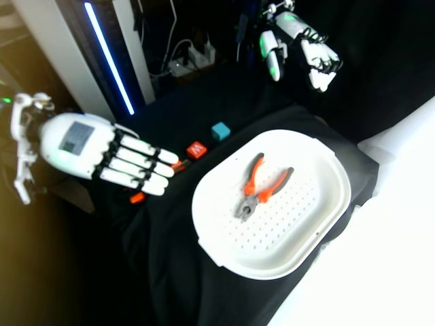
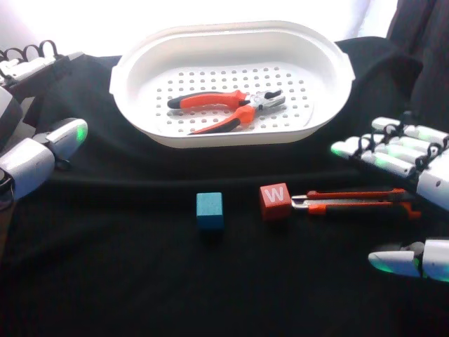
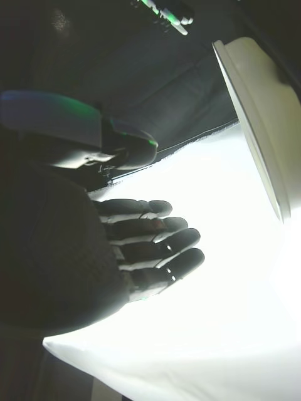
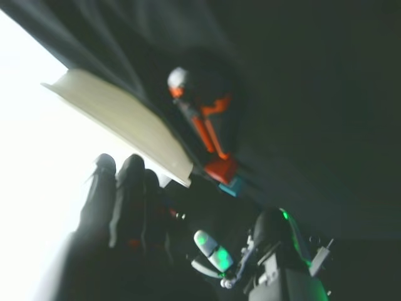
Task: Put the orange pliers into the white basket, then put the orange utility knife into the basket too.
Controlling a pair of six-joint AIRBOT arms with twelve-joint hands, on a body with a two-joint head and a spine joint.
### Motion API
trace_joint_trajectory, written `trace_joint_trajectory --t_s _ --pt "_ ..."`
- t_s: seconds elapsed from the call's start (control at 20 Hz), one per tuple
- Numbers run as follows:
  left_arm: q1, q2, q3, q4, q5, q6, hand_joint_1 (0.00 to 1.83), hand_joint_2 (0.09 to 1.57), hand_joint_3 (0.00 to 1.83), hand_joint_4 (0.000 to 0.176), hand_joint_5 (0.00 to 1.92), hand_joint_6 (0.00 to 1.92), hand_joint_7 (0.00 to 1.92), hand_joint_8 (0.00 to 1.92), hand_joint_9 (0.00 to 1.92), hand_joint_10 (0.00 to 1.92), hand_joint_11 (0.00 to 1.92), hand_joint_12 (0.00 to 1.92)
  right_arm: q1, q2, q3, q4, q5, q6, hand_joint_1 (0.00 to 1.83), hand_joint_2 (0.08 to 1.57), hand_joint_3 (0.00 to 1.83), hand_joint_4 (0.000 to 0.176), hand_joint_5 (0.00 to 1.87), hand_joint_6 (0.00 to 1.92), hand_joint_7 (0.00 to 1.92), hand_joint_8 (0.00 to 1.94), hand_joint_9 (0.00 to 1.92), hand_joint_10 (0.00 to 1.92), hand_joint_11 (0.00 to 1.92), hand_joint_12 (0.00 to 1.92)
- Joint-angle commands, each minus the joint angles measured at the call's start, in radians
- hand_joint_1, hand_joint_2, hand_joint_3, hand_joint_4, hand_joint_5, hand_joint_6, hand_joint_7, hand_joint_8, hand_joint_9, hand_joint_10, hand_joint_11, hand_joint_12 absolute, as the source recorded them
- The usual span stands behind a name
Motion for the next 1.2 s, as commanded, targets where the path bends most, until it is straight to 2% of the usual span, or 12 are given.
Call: trace_joint_trajectory --t_s 0.0,0.15,0.3,0.4,0.45,0.5,0.65,0.75,1.0,1.05,1.1,1.15 --pt "-0.005 0.008 0.001 0.017 -0.126 -0.006 0.53 1.42 0.0 0.004 0.32 0.0 0.37 0.0 0.24 0.69 0.0 1.34 0.005 -0.003 0.004 -0.002 0.106 0.001 0.51 1.15 0.0 0.0 0.04 0.0 0.09 0.0 0.1 0.09 0.0 0.5" --pt "-0.003 0.008 0.0 0.017 -0.125 -0.006 0.53 1.42 0.0 0.008 0.32 0.0 0.37 0.0 0.26 0.62 0.0 1.34 0.0 -0.013 0.011 0.003 0.089 0.001 0.51 1.15 0.0 0.0 0.05 0.0 0.1 0.0 0.11 0.1 0.0 0.51" --pt "0.0 0.007 -0.001 0.016 -0.125 -0.006 0.53 1.4 0.0 0.021 0.34 0.01 0.39 0.0 0.24 0.71 0.0 1.39 -0.001 -0.023 0.023 0.01 0.076 0.001 0.56 1.15 0.0 0.0 0.07 0.0 0.11 0.0 0.12 0.1 0.0 0.57" --pt "0.0 0.007 -0.001 0.016 -0.126 -0.006 0.52 1.41 0.0 0.015 0.33 0.0 0.37 0.0 0.23 0.63 0.0 1.36 -0.001 -0.032 0.036 0.016 0.065 0.001 0.51 1.16 0.0 0.0 0.07 0.0 0.11 0.0 0.12 0.1 0.0 0.53" --pt "0.0 0.007 -0.001 0.016 -0.126 -0.006 0.52 1.41 0.0 0.027 0.34 0.01 0.38 0.01 0.25 0.63 0.0 1.35 -0.001 -0.035 0.042 0.017 0.058 0.001 0.51 1.17 0.0 0.0 0.06 0.0 0.1 0.0 0.11 0.1 0.0 0.52" --pt "0.0 0.008 -0.001 0.016 -0.127 -0.006 0.52 1.41 0.0 0.027 0.34 0.01 0.38 0.01 0.25 0.63 0.0 1.35 -0.001 -0.04 0.049 0.019 0.052 0.001 0.51 1.17 0.0 0.0 0.06 0.0 0.1 0.0 0.11 0.1 0.0 0.52" --pt "0.0 0.008 -0.002 0.016 -0.128 -0.006 0.53 1.42 0.0 0.035 0.34 0.0 0.39 0.0 0.22 0.78 0.0 1.24 -0.001 -0.054 0.07 0.033 0.041 0.001 0.52 1.18 0.0 0.0 0.08 0.0 0.09 0.0 0.09 0.1 0.0 0.5" --pt "0.0 0.008 -0.002 0.016 -0.128 -0.006 0.52 1.42 0.0 0.037 0.33 0.0 0.37 0.0 0.21 0.76 0.0 1.22 -0.001 -0.062 0.083 0.04 0.033 0.001 0.53 1.18 0.0 0.0 0.08 0.0 0.11 0.01 0.11 0.11 0.0 0.58" --pt "0.0 0.008 -0.003 0.017 -0.121 -0.006 0.52 1.42 0.0 0.027 0.35 0.01 0.4 0.01 0.25 0.69 0.0 1.25 -0.001 -0.086 0.11 0.067 0.024 -0.017 0.56 1.19 0.0 0.0 0.1 0.01 0.12 0.01 0.12 0.12 0.0 0.57" --pt "0.0 0.007 -0.003 0.017 -0.122 -0.006 0.51 1.42 0.0 0.019 0.33 0.0 0.39 0.0 0.25 0.68 0.0 1.26 -0.001 -0.091 0.115 0.068 0.021 -0.017 0.57 1.21 0.0 0.0 0.13 0.02 0.15 0.01 0.14 0.15 0.0 0.69" --pt "0.0 0.007 -0.003 0.017 -0.123 -0.006 0.51 1.42 0.0 0.019 0.33 0.0 0.39 0.0 0.25 0.68 0.0 1.26 -0.001 -0.096 0.117 0.069 0.019 -0.017 0.57 1.21 0.0 0.0 0.13 0.02 0.15 0.01 0.14 0.15 0.0 0.69" --pt "0.0 0.008 -0.003 0.018 -0.124 -0.006 0.52 1.42 0.0 0.03 0.34 0.01 0.39 0.0 0.27 0.68 0.0 1.14 0.0 -0.1 0.12 0.069 0.015 -0.017 0.63 1.24 0.0 0.0 0.24 0.03 0.26 0.02 0.13 0.37 0.0 0.89"
